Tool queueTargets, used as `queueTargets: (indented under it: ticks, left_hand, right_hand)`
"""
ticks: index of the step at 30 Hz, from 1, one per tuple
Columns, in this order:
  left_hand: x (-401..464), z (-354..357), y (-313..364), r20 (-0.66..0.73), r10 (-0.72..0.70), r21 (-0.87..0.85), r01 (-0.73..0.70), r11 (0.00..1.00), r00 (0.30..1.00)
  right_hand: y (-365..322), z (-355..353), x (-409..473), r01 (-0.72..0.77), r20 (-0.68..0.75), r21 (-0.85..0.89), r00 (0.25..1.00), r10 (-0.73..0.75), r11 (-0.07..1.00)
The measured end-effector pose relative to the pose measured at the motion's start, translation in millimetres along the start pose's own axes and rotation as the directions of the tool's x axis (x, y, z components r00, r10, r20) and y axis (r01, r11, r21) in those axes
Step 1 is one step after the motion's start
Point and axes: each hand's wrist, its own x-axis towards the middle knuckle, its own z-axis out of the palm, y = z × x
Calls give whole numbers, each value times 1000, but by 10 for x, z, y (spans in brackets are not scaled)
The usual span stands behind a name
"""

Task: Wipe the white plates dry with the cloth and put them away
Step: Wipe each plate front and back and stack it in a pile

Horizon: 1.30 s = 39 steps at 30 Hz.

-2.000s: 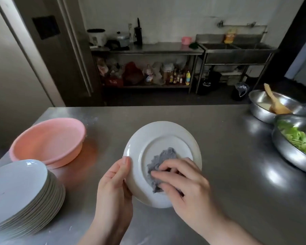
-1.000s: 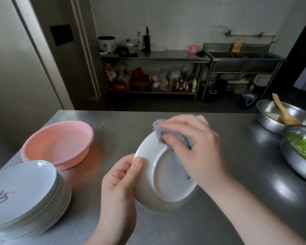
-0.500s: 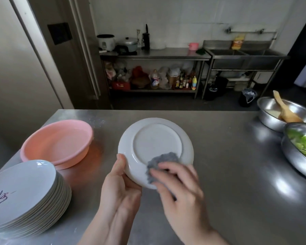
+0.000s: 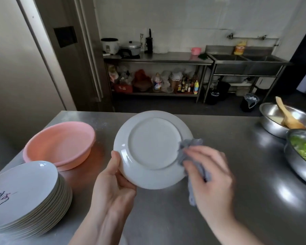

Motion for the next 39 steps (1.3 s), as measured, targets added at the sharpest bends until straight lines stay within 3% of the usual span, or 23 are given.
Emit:
queueTargets:
  ticks: [2,5,11,14,18,22,24,27,30,34,36,39]
  left_hand:
    - [-46,-9,-10,65,108,76,-113,991,992]
    - [-102,-36,-106,246,227,245,-287,926,942]
    - [-133,-41,-283,335,311,430,-438,790,889]
    - [-100,-44,-247,319,317,402,-431,808,893]
    - [-80,-24,-183,329,210,299,-313,901,921]
    - [-44,3,-134,188,73,292,-127,948,979]
    - [-9,27,-73,116,103,252,-130,959,988]
    - [23,80,38,108,209,159,-224,961,972]
    - [3,73,51,169,253,199,-284,938,953]
    - [-59,-10,-108,351,287,398,-420,816,891]
    - [-95,-54,-212,412,298,472,-481,739,861]
    - [-121,-98,-295,482,347,478,-573,666,805]
  right_hand:
    - [76,-35,202,-203,29,81,979,201,976]
    - [101,20,496,-292,136,99,951,278,951]
    - [-182,334,624,-34,251,84,968,12,996]
    - [-273,412,429,82,305,121,945,-116,989]
    - [-299,403,61,228,345,130,902,-260,965]
    - [-214,349,-208,365,325,55,874,-362,929]
    - [-95,273,-280,419,291,26,865,-408,908]
    - [101,129,-226,323,169,16,932,-321,946]
    - [191,76,26,52,64,30,996,-54,998]
    - [201,86,422,-295,63,143,955,289,945]
    - [103,129,532,-296,43,137,955,293,945]
    - [-158,232,505,-74,101,104,993,63,992]
